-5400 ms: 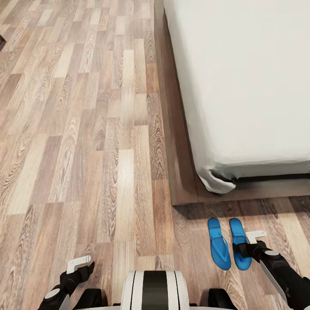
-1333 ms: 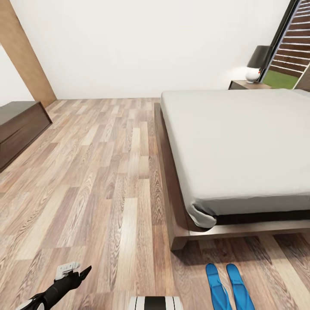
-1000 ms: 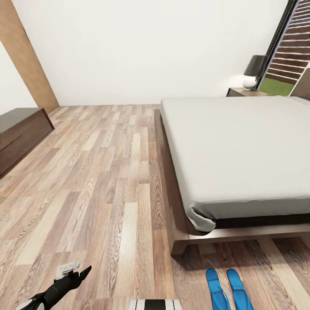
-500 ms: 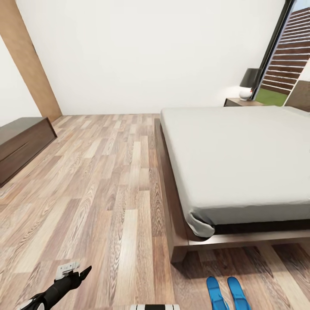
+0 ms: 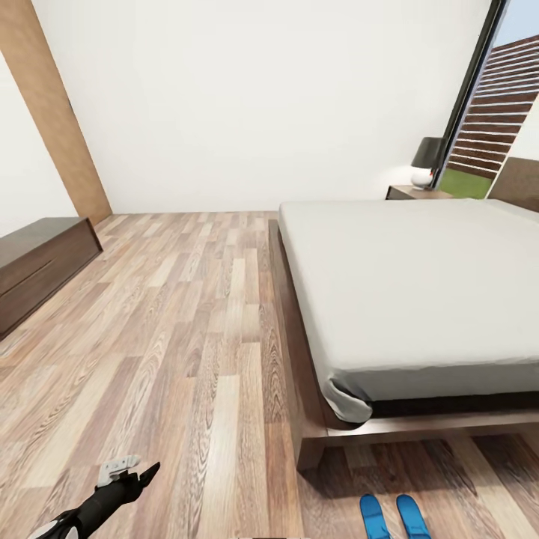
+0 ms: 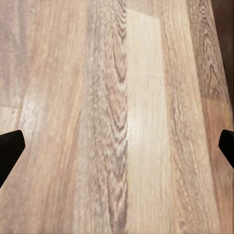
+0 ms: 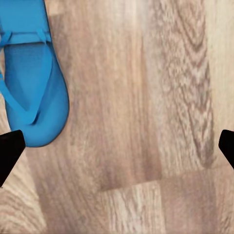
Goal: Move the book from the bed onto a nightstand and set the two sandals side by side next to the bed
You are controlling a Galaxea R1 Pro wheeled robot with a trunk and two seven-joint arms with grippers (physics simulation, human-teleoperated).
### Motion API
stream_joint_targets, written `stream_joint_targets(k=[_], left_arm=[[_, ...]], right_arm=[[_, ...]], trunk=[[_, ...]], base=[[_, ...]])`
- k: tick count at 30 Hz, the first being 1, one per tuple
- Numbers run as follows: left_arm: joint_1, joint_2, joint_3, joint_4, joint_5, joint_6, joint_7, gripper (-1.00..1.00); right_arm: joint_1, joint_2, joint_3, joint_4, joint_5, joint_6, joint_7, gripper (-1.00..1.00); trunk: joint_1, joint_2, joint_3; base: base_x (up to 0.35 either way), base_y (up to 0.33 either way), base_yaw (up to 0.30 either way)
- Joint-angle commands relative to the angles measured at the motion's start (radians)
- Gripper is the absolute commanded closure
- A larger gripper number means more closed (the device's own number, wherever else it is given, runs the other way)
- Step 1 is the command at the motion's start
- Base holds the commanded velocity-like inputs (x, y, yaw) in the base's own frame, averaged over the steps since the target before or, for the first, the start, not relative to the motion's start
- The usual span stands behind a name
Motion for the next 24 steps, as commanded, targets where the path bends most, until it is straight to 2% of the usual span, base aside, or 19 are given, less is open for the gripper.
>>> stream_joint_targets(k=[1,17,19,20,21,22,23,24], left_arm=[[0.000,-0.001,0.002,0.000,0.008,0.005,-0.006,-1.00],[0.000,-0.014,0.001,0.003,0.007,0.005,-0.005,-1.00],[0.000,-0.020,0.001,0.005,0.006,0.003,-0.003,-1.00],[0.000,-0.024,0.001,0.005,0.006,0.003,-0.002,-1.00],[0.000,-0.030,0.001,0.006,0.006,0.002,0.000,-1.00],[0.000,-0.033,0.001,0.006,0.006,0.002,0.001,-1.00],[0.000,-0.043,0.000,0.007,0.004,0.001,0.003,-1.00],[0.000,-0.045,0.000,0.008,0.004,0.001,0.003,-1.00]], right_arm=[[-0.001,0.003,0.008,0.001,-0.010,-0.002,0.004,-1.00],[0.000,0.020,0.010,0.001,-0.006,-0.002,0.004,-1.00],[0.000,0.032,0.010,0.001,-0.005,-0.002,0.003,-1.00],[0.000,0.042,0.010,0.001,-0.004,-0.002,0.003,-1.00],[0.001,0.074,0.010,0.002,-0.003,-0.002,0.003,-1.00],[0.001,0.093,0.009,0.002,-0.003,-0.002,0.002,-1.00],[0.001,0.197,0.008,0.002,-0.001,-0.005,-0.001,-1.00],[0.001,0.214,0.008,0.002,-0.001,-0.007,-0.002,-1.00]], trunk=[[-0.004,0.007,0.002],[-0.065,0.119,0.053],[-0.073,0.133,0.059],[-0.077,0.140,0.062],[-0.081,0.147,0.065],[-0.085,0.154,0.068],[-0.088,0.161,0.071],[-0.092,0.168,0.074]], base=[[0.000,0.000,0.000],[0.000,0.000,0.000],[0.000,0.000,0.000],[0.000,0.000,0.000],[0.000,0.000,0.000],[0.000,0.000,0.000],[0.000,0.000,0.000],[0.000,0.000,0.000]])
